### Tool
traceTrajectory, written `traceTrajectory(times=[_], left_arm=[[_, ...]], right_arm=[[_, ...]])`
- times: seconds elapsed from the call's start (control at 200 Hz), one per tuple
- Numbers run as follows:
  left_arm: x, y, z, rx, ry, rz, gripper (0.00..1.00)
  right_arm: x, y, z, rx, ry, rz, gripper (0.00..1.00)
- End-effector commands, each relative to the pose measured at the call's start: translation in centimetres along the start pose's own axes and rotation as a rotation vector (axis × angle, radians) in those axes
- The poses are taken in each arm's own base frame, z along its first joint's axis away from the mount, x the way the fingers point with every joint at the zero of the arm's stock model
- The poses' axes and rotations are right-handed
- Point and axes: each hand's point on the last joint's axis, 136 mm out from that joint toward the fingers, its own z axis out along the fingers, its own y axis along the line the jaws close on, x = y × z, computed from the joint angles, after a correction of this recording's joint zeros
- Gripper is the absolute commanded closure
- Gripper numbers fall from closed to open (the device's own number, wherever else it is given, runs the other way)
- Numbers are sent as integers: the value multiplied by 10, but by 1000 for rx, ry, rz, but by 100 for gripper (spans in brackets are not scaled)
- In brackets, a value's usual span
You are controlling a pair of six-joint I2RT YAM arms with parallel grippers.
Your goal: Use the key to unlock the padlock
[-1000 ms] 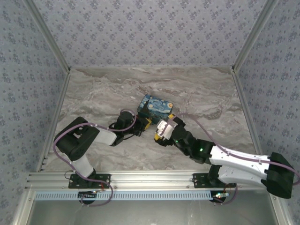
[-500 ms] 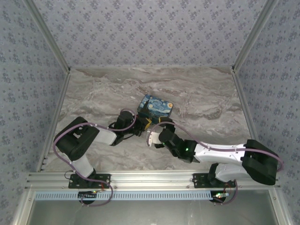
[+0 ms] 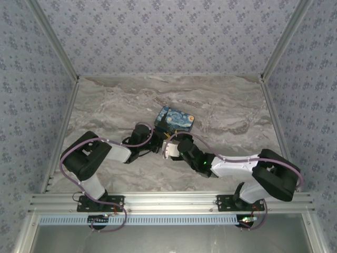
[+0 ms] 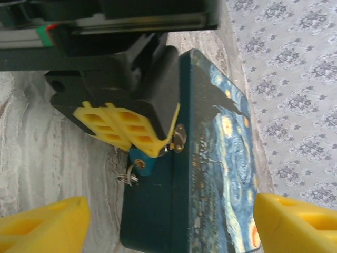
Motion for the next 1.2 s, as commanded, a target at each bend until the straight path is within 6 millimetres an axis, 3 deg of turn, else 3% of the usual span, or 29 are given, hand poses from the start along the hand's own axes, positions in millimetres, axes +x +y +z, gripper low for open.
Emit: traceTrajectory(times=[0.0, 0.32, 0.555, 0.665, 1.194], left_arm=[[2, -22, -1, 44, 11, 9, 100], [2, -25, -2, 50, 10, 10, 100], [2, -27, -2, 58, 7, 12, 100], [1, -28, -2, 62, 5, 11, 100], [2, -25, -2, 58, 7, 6, 100]], right_arm=[[-6, -5, 6, 31, -30, 35, 19], [8, 1, 19, 35, 14, 65, 37], [9, 3, 24, 34, 24, 81, 45], [9, 4, 28, 34, 32, 86, 57], [4, 0, 34, 60, 14, 126, 68]])
